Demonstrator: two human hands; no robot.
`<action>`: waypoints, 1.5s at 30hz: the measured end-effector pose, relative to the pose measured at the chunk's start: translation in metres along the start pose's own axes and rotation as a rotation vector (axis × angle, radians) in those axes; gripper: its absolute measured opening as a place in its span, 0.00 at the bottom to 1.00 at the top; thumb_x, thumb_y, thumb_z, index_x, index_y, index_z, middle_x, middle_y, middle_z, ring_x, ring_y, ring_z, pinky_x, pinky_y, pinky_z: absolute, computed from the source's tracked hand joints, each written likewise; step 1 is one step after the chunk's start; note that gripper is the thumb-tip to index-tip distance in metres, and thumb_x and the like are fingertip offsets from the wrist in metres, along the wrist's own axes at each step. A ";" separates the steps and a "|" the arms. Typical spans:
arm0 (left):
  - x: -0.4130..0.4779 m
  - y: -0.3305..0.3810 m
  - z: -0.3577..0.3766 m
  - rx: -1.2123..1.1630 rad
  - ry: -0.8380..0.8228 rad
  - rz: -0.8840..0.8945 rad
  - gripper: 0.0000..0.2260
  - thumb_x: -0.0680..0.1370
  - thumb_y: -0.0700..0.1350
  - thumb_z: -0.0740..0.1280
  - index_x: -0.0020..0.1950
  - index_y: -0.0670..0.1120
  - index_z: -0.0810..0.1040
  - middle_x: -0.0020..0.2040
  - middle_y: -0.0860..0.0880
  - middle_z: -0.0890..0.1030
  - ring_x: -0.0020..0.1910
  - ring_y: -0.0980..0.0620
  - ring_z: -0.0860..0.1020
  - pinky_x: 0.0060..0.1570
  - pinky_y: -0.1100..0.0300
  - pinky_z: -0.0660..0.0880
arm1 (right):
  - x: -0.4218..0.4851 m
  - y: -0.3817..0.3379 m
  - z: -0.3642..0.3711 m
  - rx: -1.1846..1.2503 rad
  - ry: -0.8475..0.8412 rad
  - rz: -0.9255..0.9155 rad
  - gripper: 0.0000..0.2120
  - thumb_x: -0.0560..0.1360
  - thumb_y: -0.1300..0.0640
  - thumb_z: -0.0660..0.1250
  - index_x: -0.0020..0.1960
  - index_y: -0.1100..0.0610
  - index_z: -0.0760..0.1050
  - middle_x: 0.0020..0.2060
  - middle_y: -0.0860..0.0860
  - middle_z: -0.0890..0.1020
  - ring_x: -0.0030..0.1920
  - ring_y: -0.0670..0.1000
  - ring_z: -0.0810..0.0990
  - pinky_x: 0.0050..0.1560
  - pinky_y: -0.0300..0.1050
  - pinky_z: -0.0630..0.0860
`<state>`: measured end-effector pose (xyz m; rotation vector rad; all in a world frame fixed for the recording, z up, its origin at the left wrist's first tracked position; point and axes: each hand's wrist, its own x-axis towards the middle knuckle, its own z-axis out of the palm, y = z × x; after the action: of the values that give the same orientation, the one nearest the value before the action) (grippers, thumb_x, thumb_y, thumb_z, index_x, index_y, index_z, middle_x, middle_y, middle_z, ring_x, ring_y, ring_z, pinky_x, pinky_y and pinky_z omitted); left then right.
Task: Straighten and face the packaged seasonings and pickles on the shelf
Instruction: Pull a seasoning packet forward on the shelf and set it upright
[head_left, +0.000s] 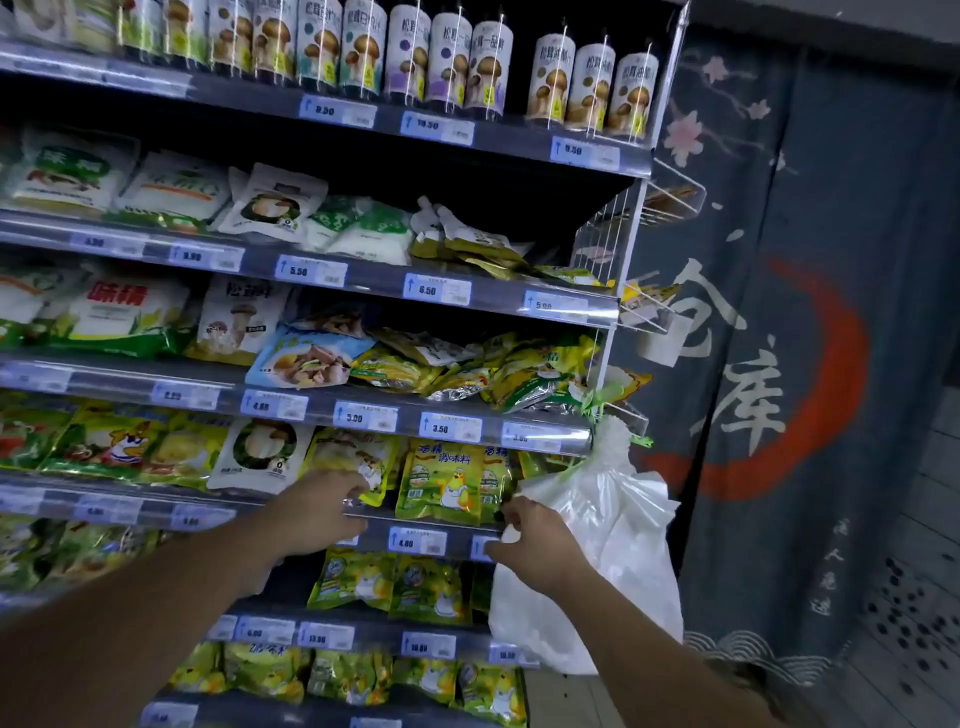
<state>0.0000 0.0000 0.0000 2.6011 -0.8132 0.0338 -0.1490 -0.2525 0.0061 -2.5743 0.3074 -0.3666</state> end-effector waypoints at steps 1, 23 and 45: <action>0.005 0.001 0.004 -0.007 0.000 -0.004 0.28 0.76 0.53 0.71 0.74 0.47 0.70 0.72 0.48 0.75 0.68 0.50 0.75 0.66 0.57 0.73 | 0.005 0.005 0.000 0.020 -0.002 0.001 0.20 0.74 0.53 0.73 0.63 0.61 0.77 0.57 0.57 0.82 0.54 0.56 0.80 0.52 0.46 0.75; 0.148 -0.022 0.081 -0.215 0.068 -0.031 0.22 0.73 0.59 0.72 0.60 0.47 0.79 0.55 0.48 0.85 0.51 0.49 0.83 0.52 0.52 0.80 | 0.139 0.036 0.104 0.123 0.132 0.292 0.23 0.73 0.46 0.73 0.62 0.58 0.74 0.51 0.52 0.82 0.46 0.51 0.79 0.43 0.42 0.72; 0.115 -0.015 0.094 -0.902 0.246 -0.173 0.27 0.67 0.41 0.81 0.65 0.45 0.79 0.53 0.53 0.83 0.53 0.53 0.80 0.50 0.61 0.76 | 0.118 0.045 0.110 0.781 0.032 0.094 0.13 0.71 0.54 0.75 0.52 0.57 0.77 0.48 0.53 0.88 0.52 0.55 0.86 0.56 0.58 0.81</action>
<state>0.0947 -0.0877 -0.0756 1.7527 -0.3732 -0.0521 -0.0105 -0.2733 -0.0851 -1.7851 0.2331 -0.3954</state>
